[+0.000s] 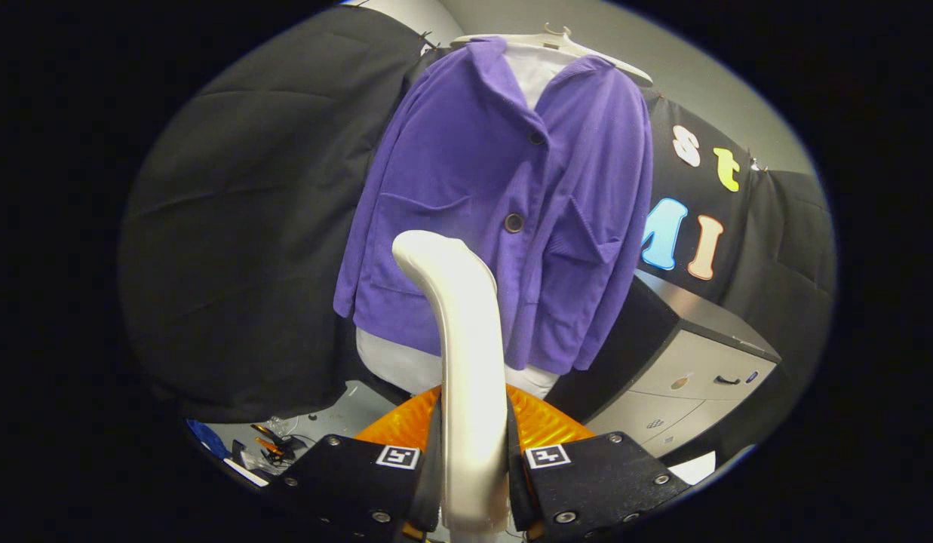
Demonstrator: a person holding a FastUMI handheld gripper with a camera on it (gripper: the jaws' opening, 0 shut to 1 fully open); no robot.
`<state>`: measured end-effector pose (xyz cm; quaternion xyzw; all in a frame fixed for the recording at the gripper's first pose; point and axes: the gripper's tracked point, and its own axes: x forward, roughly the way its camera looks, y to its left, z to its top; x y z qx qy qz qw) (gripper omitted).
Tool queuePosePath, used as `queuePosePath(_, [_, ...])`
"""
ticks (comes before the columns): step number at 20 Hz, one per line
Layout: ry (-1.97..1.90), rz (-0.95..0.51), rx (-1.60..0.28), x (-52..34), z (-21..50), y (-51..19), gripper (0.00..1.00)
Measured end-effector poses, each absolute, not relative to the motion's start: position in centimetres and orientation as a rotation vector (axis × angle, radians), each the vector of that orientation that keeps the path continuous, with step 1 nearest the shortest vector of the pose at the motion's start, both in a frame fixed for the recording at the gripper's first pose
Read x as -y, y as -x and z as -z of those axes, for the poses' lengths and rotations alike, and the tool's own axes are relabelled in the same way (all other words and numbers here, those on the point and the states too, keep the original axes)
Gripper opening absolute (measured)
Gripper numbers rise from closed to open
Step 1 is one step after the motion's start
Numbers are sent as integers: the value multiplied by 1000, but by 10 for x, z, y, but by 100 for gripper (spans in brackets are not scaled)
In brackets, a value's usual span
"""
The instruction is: Iron the clothes twice with a garment steamer, once on the left side and once on the right side.
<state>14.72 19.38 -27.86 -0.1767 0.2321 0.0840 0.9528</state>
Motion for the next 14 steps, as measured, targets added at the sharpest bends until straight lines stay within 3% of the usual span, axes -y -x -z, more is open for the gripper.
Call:
queuePosePath(9, [172, -82, -388, -40, 181, -98, 37])
queuePosePath(14, [99, -86, -230, 13, 117, -58, 36])
